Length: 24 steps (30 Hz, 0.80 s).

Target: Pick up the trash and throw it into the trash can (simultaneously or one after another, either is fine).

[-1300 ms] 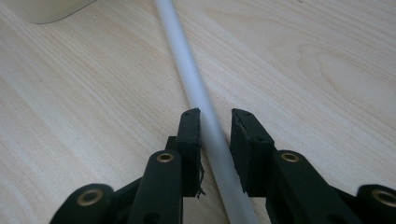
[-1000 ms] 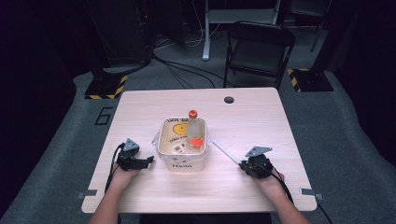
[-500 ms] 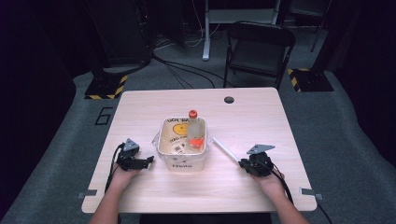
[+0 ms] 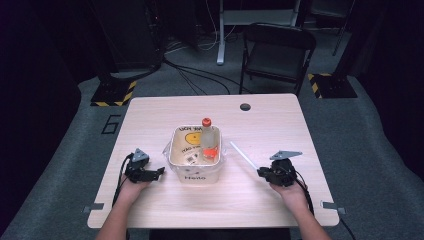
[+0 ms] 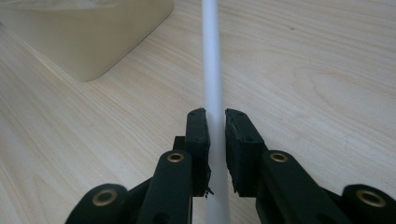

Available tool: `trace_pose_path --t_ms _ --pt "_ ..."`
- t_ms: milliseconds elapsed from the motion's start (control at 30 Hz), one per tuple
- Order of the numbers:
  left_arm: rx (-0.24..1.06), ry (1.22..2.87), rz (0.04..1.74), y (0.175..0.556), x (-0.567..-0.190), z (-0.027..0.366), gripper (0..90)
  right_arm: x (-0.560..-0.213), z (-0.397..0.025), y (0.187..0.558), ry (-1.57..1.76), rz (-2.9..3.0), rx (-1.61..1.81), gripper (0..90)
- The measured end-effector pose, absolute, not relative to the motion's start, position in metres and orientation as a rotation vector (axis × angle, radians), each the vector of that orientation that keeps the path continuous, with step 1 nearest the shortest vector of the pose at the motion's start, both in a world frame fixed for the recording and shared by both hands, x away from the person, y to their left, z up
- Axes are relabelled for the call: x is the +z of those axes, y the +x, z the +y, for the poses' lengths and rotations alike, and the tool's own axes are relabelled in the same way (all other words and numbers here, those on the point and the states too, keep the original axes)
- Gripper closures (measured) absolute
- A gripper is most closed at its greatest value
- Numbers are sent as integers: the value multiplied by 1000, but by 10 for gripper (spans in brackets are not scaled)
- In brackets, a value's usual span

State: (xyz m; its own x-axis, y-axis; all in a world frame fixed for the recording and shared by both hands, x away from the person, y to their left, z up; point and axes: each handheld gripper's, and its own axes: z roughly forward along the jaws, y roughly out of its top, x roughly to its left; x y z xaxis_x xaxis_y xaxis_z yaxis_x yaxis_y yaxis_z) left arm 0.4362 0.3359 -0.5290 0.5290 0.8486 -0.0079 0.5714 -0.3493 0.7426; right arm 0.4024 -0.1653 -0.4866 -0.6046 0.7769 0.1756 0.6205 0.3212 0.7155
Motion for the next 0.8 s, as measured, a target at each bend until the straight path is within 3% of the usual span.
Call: trace_pose_path --t_ms 800 --pt "503 2058 1151 436 -529 336 167 -446 -165 394 1215 2365 1242 794"
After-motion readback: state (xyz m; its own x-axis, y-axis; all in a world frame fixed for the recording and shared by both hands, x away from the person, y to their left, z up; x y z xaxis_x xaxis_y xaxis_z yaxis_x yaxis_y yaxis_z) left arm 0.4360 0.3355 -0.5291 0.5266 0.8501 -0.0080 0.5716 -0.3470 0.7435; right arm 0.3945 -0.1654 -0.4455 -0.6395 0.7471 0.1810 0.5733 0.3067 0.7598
